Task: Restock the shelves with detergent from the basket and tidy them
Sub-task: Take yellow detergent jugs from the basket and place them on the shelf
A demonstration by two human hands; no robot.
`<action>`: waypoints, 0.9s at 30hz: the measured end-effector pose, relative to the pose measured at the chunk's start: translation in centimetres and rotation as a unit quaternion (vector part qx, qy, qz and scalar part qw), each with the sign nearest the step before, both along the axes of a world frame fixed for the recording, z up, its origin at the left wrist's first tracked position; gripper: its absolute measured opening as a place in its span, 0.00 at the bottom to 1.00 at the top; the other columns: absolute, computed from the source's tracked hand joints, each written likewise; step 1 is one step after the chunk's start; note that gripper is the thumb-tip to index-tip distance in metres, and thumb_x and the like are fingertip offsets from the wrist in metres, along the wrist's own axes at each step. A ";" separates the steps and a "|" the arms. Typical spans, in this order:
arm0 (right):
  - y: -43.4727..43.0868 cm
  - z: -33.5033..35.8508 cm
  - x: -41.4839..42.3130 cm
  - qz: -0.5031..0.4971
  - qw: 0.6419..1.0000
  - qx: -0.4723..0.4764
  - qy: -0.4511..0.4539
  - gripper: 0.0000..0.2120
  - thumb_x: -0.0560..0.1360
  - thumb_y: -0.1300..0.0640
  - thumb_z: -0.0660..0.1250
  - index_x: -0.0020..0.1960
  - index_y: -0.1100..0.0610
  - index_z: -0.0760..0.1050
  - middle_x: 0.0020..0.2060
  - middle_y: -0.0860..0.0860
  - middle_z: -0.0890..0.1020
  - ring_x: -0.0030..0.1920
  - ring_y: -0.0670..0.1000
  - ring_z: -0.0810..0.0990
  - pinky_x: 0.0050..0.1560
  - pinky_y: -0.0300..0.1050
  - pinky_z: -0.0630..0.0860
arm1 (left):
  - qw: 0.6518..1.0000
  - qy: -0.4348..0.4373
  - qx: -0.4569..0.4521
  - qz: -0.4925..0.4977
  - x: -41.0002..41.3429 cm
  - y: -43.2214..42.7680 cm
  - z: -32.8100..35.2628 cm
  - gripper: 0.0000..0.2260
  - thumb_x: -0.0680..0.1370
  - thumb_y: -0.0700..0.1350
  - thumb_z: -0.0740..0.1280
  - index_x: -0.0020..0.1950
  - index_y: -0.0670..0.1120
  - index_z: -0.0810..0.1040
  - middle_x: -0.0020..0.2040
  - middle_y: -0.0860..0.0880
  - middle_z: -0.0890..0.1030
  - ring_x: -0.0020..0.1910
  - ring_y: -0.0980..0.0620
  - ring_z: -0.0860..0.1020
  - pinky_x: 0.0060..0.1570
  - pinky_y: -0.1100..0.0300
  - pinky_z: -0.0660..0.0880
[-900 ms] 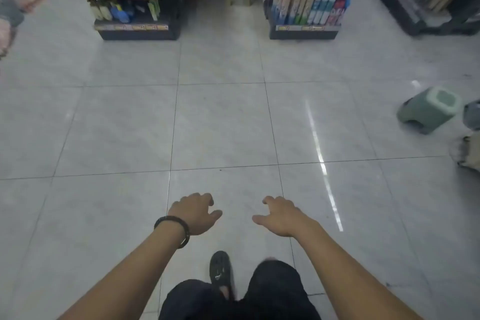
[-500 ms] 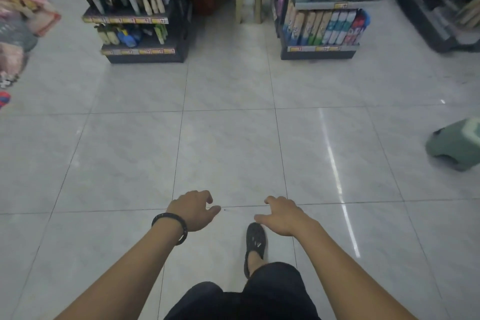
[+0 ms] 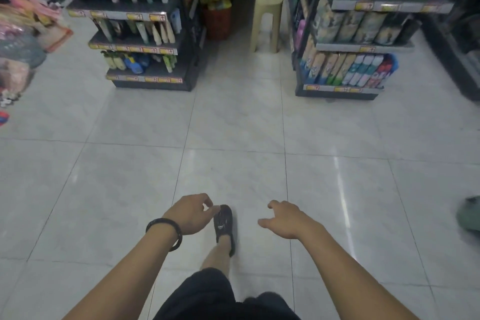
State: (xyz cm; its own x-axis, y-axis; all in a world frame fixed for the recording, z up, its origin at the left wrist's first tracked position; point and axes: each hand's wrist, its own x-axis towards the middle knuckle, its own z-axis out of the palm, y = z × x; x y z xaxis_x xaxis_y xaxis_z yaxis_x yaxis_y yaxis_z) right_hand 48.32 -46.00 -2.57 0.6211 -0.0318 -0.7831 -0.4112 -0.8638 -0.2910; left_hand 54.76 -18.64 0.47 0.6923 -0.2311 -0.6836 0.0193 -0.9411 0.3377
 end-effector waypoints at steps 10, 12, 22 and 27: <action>-3.3 2.4 23.6 -0.042 0.999 -0.015 -0.025 0.39 0.77 0.32 0.64 0.82 0.50 0.63 0.77 0.53 0.70 0.74 0.57 0.71 0.72 0.56 0.72 | 0.997 -0.024 0.010 -0.072 25.5 -4.3 0.4 0.21 0.82 0.65 0.59 0.68 0.54 0.77 0.66 0.50 0.81 0.65 0.47 0.79 0.64 0.48 0.77; -4.1 2.5 27.7 -0.044 0.999 -0.016 -0.028 0.39 0.77 0.32 0.64 0.82 0.50 0.62 0.78 0.53 0.69 0.76 0.57 0.70 0.73 0.56 0.71 | 0.996 -0.027 0.019 -0.078 30.1 -4.9 0.5 0.21 0.82 0.65 0.59 0.68 0.55 0.77 0.66 0.50 0.80 0.65 0.47 0.78 0.65 0.48 0.76; -10.5 0.3 50.4 -0.045 0.998 0.032 -0.032 0.42 0.77 0.31 0.64 0.84 0.50 0.59 0.81 0.54 0.65 0.78 0.58 0.67 0.75 0.54 0.69 | 0.998 -0.024 0.026 -0.052 53.3 -11.2 -0.1 0.20 0.83 0.62 0.61 0.68 0.52 0.77 0.66 0.48 0.81 0.64 0.47 0.78 0.64 0.51 0.76; -15.4 1.0 63.5 -0.007 0.999 0.037 -0.013 0.43 0.76 0.30 0.63 0.84 0.51 0.59 0.81 0.55 0.65 0.78 0.58 0.67 0.76 0.54 0.68 | 0.999 -0.023 0.021 -0.021 64.3 -15.4 1.6 0.19 0.83 0.62 0.61 0.67 0.52 0.78 0.64 0.49 0.81 0.61 0.48 0.80 0.62 0.51 0.78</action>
State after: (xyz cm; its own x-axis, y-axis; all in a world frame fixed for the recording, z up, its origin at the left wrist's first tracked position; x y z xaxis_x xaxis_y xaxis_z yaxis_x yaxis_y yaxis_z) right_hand 111.83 -61.40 -1.62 0.6413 0.0167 -0.7671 -0.4144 -0.8339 -0.3645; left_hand 119.05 -34.05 2.06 0.7140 -0.2314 -0.6608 -0.0343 -0.9542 0.2971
